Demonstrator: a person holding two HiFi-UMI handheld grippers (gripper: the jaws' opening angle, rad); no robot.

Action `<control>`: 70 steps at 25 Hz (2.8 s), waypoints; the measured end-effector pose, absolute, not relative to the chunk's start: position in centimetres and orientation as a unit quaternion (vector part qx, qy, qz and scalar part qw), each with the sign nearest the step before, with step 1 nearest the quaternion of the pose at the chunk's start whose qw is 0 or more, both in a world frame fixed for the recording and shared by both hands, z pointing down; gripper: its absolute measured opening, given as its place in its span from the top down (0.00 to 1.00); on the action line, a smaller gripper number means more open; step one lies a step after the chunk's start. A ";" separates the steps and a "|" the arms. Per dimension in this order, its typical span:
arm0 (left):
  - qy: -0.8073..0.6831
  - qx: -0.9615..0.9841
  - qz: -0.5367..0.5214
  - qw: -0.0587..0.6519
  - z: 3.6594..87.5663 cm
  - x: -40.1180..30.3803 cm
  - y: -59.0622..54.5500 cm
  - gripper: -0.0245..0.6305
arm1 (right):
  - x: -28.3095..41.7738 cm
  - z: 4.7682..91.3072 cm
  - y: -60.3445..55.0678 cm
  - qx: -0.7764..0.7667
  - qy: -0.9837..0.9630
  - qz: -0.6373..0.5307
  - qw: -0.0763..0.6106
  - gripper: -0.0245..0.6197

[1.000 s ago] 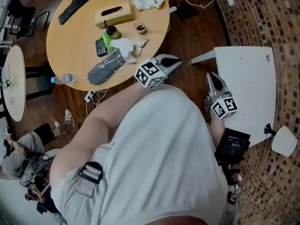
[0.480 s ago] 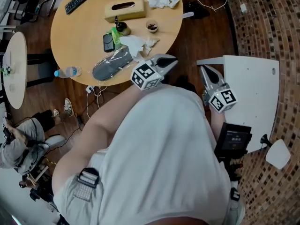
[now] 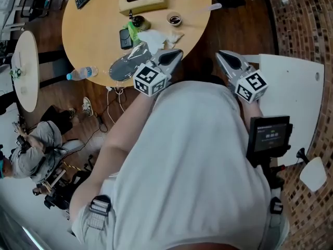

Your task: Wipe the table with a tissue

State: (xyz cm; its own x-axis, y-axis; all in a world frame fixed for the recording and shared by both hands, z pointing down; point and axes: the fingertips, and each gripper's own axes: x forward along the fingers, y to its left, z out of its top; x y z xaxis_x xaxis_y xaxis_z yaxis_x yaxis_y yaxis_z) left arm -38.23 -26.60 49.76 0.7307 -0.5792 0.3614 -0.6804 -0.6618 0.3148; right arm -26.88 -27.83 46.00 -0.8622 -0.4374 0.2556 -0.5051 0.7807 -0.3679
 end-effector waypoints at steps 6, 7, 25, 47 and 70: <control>-0.385 0.887 0.137 0.217 49.5 -41.1 -27.9 0.96 | -29.0 46.7 -30.2 0.208 -0.948 0.224 0.088 0.95; -0.391 0.883 0.140 0.218 49.7 -41.6 -28.3 0.96 | -29.3 46.9 -30.7 0.204 -0.948 0.225 0.091 0.95; -0.396 0.859 0.277 0.170 50.6 -50.0 -32.5 0.89 | -31.8 47.5 -32.2 0.155 -0.955 0.227 0.115 0.95; -0.192 0.787 0.530 0.251 62.8 -50.5 -28.0 0.49 | -29.2 48.6 -32.6 0.200 -0.940 0.251 0.114 0.95; -0.259 0.735 0.608 0.149 68.4 -52.9 -26.2 0.81 | -28.1 47.9 -31.4 0.232 -0.934 0.251 0.106 0.95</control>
State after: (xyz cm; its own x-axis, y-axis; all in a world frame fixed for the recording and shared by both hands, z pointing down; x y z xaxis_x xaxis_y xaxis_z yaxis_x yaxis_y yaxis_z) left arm -52.92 -26.20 68.36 0.1254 -0.2004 0.9716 -0.5627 -0.8210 -0.0967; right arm -28.06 -31.36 47.87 -0.8697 -0.3809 0.3140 -0.4871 0.7655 -0.4204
